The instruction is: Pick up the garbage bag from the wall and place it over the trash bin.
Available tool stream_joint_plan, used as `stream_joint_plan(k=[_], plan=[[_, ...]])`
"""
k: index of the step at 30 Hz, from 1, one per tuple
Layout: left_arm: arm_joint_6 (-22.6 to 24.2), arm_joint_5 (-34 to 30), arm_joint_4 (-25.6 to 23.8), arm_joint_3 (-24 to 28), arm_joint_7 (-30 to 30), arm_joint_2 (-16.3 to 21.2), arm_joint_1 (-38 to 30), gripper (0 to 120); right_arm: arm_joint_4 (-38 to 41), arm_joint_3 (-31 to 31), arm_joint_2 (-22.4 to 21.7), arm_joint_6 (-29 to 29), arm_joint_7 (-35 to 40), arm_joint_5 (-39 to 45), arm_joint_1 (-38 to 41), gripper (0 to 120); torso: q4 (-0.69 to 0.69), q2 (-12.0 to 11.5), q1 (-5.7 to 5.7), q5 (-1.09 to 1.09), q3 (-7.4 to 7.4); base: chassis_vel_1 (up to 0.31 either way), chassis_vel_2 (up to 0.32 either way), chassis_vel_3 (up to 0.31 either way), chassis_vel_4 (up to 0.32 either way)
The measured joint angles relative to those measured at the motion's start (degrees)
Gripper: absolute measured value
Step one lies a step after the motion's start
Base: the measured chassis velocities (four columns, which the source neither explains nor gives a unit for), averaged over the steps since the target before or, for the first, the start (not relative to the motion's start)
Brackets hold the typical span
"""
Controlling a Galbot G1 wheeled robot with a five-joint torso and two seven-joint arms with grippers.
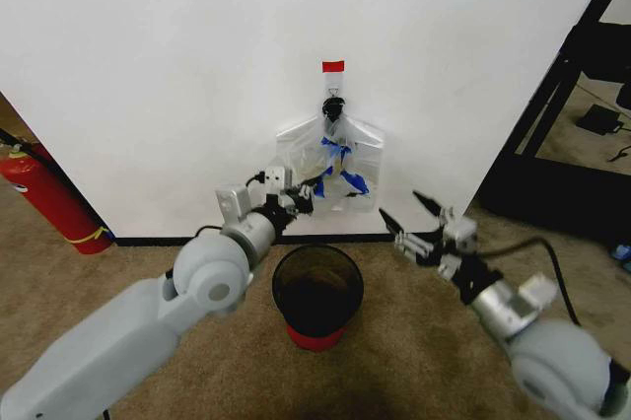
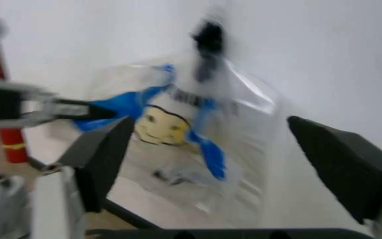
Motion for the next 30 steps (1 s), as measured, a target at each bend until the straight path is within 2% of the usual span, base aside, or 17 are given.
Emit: stream_joint_plan(k=[1,4,5,7,9,14,16,21,23,28,30], plan=[[-0.1,0.2,0.4,0.8,0.2,-0.4,-0.5,0,-1.7,-0.9,0.0,-0.9,0.9,1.1,2.1,96,-0.01,0.0,0.00,0.07,0.00,0.000,0.000,0.000,0.000],[-0.1,0.2,0.7,1.4,0.3,-0.6,-0.9,0,-3.2,-1.5,0.1,-1.3,1.1,1.3,3.6,98,-0.01,0.0,0.00,0.09,0.00,0.000,0.000,0.000,0.000],[-0.3,0.2,1.7,3.7,0.6,-1.2,-2.4,0,-6.1,-2.3,0.3,-1.8,1.2,1.0,5.9,100,0.03,0.0,0.00,0.06,0.00,0.000,0.000,0.000,0.000],[-0.4,0.3,2.2,5.3,1.0,-1.5,-3.4,0,-8.2,-3.4,0.3,-2.0,1.2,0.5,8.0,100,-0.03,0.0,0.00,0.03,0.00,0.000,0.000,0.000,0.000],[-0.5,0.3,2.2,5.6,1.1,-1.5,-3.5,0,-9.2,-4.4,0.3,-2.0,1.2,0.2,9.4,100,-0.03,0.0,0.00,0.04,0.00,0.000,0.000,0.000,0.000],[-0.6,0.5,2.2,6.0,1.1,-1.5,-3.4,0,-16.3,-16.0,0.8,-1.6,-0.7,-5.6,22.3,100,0.05,0.0,0.00,0.04,0.01,0.000,0.000,0.000,0.000],[-0.6,0.5,2.2,6.0,1.1,-1.5,-3.4,0,-16.8,-17.0,0.9,-1.6,-0.9,-6.1,23.4,100,0.04,0.0,0.00,0.04,0.01,0.000,0.000,0.000,0.000],[-0.6,0.6,1.6,5.8,1.1,-1.5,-3.1,0,-22.6,-26.7,3.3,-1.6,-2.2,-12.3,33.6,100,0.02,0.0,0.00,0.03,0.00,0.000,0.000,0.000,0.000],[-0.5,0.5,1.6,5.8,1.1,-1.5,-3.1,0,-23.2,-27.4,3.5,-1.5,-2.3,-12.8,34.3,100,0.03,0.0,0.00,0.04,0.00,0.000,0.000,0.000,0.000],[-0.5,0.3,1.6,5.7,1.1,-1.3,-3.3,0,-30.4,-34.1,6.5,0.2,-5.2,-22.4,40.5,100,0.01,0.0,0.00,0.04,0.00,0.000,0.000,0.000,0.000],[-0.4,0.1,1.6,5.7,1.1,-1.3,-3.4,0,-33.4,-36.7,7.4,1.5,-7.4,-26.4,43.3,90,0.01,0.0,0.01,0.04,0.00,0.000,0.000,0.000,0.000]])
